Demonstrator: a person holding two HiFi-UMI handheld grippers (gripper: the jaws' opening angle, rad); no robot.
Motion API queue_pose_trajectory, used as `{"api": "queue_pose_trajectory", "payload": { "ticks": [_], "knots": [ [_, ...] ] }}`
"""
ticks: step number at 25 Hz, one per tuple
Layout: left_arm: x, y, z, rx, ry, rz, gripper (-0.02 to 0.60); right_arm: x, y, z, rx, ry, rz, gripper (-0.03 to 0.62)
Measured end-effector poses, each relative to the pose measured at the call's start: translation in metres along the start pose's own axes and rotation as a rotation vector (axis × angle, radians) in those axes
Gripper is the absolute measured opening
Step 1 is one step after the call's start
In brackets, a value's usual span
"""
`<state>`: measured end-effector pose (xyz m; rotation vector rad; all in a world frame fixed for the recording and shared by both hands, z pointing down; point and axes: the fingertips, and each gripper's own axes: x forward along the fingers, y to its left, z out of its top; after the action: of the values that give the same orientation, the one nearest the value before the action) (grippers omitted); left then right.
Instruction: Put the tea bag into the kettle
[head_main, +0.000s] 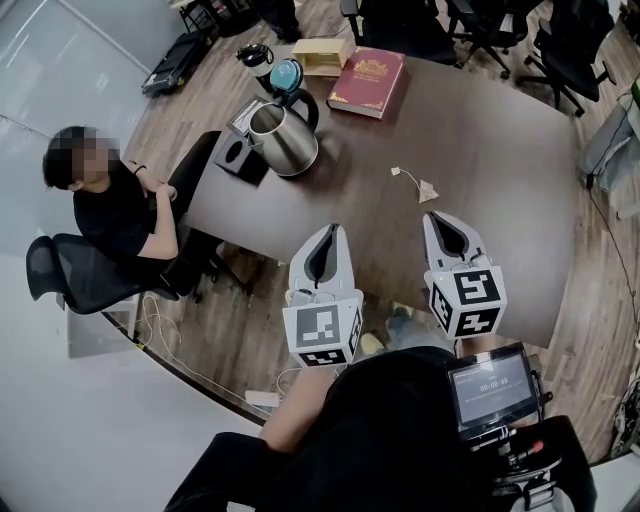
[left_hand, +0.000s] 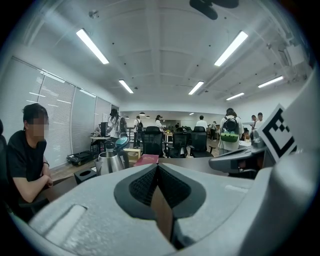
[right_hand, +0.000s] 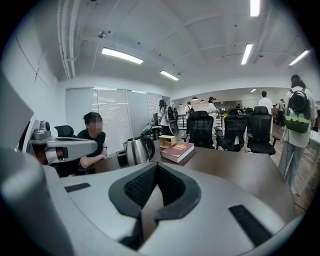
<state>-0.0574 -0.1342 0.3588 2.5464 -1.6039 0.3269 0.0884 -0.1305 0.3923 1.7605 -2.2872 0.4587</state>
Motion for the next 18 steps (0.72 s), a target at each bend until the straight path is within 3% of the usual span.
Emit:
{"api": "queue_pose_trajectory", "payload": {
  "ticks": [18],
  "knots": [
    [0.073, -0.015, 0.013, 0.026, 0.042, -0.002, 0.006, 0.051, -0.074, -0.01, 0.031, 0.062, -0.015, 0.006]
  ]
}}
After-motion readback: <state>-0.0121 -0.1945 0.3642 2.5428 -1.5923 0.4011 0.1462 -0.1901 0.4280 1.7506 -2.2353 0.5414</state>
